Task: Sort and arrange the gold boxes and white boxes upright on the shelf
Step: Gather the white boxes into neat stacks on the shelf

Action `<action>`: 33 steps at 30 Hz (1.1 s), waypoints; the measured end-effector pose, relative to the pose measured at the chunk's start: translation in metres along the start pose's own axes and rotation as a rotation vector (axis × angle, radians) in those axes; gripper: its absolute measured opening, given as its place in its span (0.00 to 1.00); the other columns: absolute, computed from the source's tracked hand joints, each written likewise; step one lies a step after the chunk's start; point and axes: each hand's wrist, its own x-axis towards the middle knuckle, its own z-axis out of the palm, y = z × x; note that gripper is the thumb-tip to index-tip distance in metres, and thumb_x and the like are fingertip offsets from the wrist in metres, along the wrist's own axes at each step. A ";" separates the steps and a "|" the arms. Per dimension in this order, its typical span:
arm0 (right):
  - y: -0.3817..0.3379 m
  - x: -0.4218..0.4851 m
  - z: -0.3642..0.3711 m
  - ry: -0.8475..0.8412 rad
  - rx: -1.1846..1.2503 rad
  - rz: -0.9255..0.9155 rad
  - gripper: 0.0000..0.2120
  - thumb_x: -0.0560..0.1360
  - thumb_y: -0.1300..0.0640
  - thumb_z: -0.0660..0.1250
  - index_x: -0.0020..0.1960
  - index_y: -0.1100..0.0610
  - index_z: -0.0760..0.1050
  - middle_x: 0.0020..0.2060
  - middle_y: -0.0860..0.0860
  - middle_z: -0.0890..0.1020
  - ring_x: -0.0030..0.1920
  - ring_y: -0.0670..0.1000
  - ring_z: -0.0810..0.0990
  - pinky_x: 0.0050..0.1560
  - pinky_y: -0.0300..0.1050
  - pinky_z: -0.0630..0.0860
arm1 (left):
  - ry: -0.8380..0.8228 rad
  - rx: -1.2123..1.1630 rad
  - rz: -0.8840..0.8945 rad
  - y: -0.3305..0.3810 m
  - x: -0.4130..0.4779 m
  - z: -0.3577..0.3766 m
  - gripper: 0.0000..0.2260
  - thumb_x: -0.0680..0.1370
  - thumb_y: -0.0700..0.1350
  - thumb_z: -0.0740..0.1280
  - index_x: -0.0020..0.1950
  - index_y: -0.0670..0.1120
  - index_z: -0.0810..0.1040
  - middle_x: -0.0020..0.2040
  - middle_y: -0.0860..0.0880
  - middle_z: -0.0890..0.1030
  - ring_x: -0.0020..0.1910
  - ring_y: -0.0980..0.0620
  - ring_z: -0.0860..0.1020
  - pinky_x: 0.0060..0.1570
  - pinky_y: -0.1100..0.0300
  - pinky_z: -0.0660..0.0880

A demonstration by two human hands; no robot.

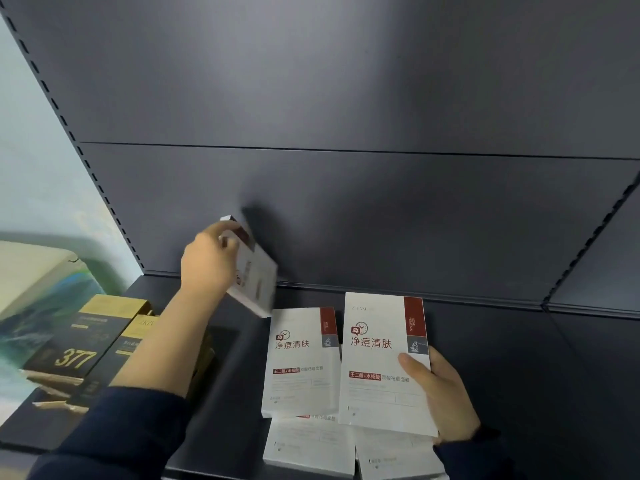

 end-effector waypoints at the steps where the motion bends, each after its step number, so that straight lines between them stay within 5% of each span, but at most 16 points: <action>1: -0.001 -0.001 0.001 0.002 -0.008 0.006 0.10 0.76 0.65 0.62 0.55 0.60 0.77 0.49 0.56 0.86 0.47 0.56 0.85 0.44 0.52 0.80 | 0.000 -0.186 -0.057 0.000 -0.004 -0.005 0.13 0.80 0.42 0.58 0.60 0.53 0.77 0.51 0.44 0.79 0.41 0.44 0.77 0.30 0.56 0.75; 5: -0.005 -0.005 0.001 -0.001 -0.040 0.029 0.10 0.77 0.65 0.60 0.54 0.58 0.77 0.45 0.53 0.87 0.44 0.54 0.86 0.35 0.44 0.82 | 0.026 -0.635 -0.135 -0.002 -0.021 -0.018 0.08 0.78 0.45 0.67 0.53 0.57 0.80 0.56 0.49 0.82 0.51 0.46 0.81 0.46 0.47 0.82; 9: -0.004 -0.007 0.001 0.024 -0.103 0.050 0.09 0.77 0.64 0.61 0.55 0.60 0.77 0.43 0.52 0.87 0.42 0.53 0.86 0.34 0.42 0.81 | -0.165 -0.862 -0.200 -0.008 -0.029 -0.027 0.08 0.76 0.44 0.69 0.53 0.53 0.83 0.51 0.48 0.85 0.49 0.46 0.83 0.47 0.48 0.79; 14: -0.007 -0.014 -0.011 0.096 -0.022 0.038 0.21 0.66 0.60 0.73 0.57 0.63 0.73 0.51 0.62 0.83 0.46 0.61 0.83 0.41 0.54 0.79 | -0.490 -0.869 -0.261 -0.020 -0.035 -0.021 0.11 0.73 0.39 0.71 0.52 0.52 0.84 0.50 0.44 0.86 0.45 0.44 0.83 0.50 0.49 0.77; 18: -0.016 -0.016 -0.029 0.157 -0.135 -0.015 0.15 0.76 0.71 0.57 0.62 0.63 0.66 0.51 0.55 0.78 0.46 0.52 0.78 0.40 0.45 0.71 | -0.847 -0.671 -0.259 -0.032 -0.033 -0.006 0.24 0.62 0.44 0.76 0.56 0.44 0.79 0.50 0.41 0.85 0.47 0.41 0.83 0.49 0.47 0.79; 20: -0.015 -0.017 -0.038 0.165 -0.159 -0.013 0.15 0.76 0.71 0.57 0.62 0.64 0.68 0.50 0.54 0.78 0.45 0.50 0.77 0.39 0.44 0.70 | -0.905 -0.505 -0.236 -0.033 -0.033 0.007 0.17 0.66 0.42 0.75 0.53 0.42 0.79 0.48 0.40 0.85 0.46 0.42 0.84 0.49 0.48 0.80; 25: -0.010 -0.025 -0.042 0.204 -0.124 -0.013 0.11 0.77 0.70 0.57 0.56 0.59 0.71 0.47 0.52 0.78 0.43 0.50 0.76 0.38 0.45 0.69 | -0.920 -0.328 -0.226 -0.027 -0.041 0.048 0.09 0.73 0.42 0.73 0.53 0.47 0.85 0.48 0.46 0.86 0.46 0.48 0.85 0.52 0.52 0.80; 29: -0.004 -0.024 -0.041 0.196 -0.190 0.002 0.10 0.76 0.69 0.59 0.55 0.61 0.73 0.48 0.54 0.81 0.46 0.54 0.80 0.41 0.45 0.74 | -0.500 -0.230 -0.229 -0.013 -0.064 0.080 0.18 0.72 0.48 0.74 0.61 0.49 0.77 0.58 0.48 0.80 0.41 0.56 0.81 0.32 0.66 0.75; 31: 0.003 -0.024 -0.039 0.171 -0.224 0.042 0.10 0.75 0.69 0.61 0.53 0.61 0.76 0.47 0.57 0.85 0.46 0.58 0.83 0.45 0.51 0.78 | -0.454 -0.382 -0.314 -0.016 -0.074 0.087 0.26 0.71 0.48 0.74 0.67 0.52 0.69 0.62 0.48 0.75 0.41 0.52 0.82 0.28 0.62 0.77; 33: 0.010 -0.025 -0.038 0.123 -0.228 0.059 0.12 0.76 0.69 0.59 0.55 0.62 0.77 0.47 0.58 0.86 0.47 0.59 0.85 0.50 0.57 0.79 | -0.555 -0.614 -0.484 -0.022 -0.081 0.084 0.29 0.73 0.44 0.72 0.71 0.52 0.64 0.55 0.47 0.80 0.41 0.46 0.85 0.34 0.53 0.82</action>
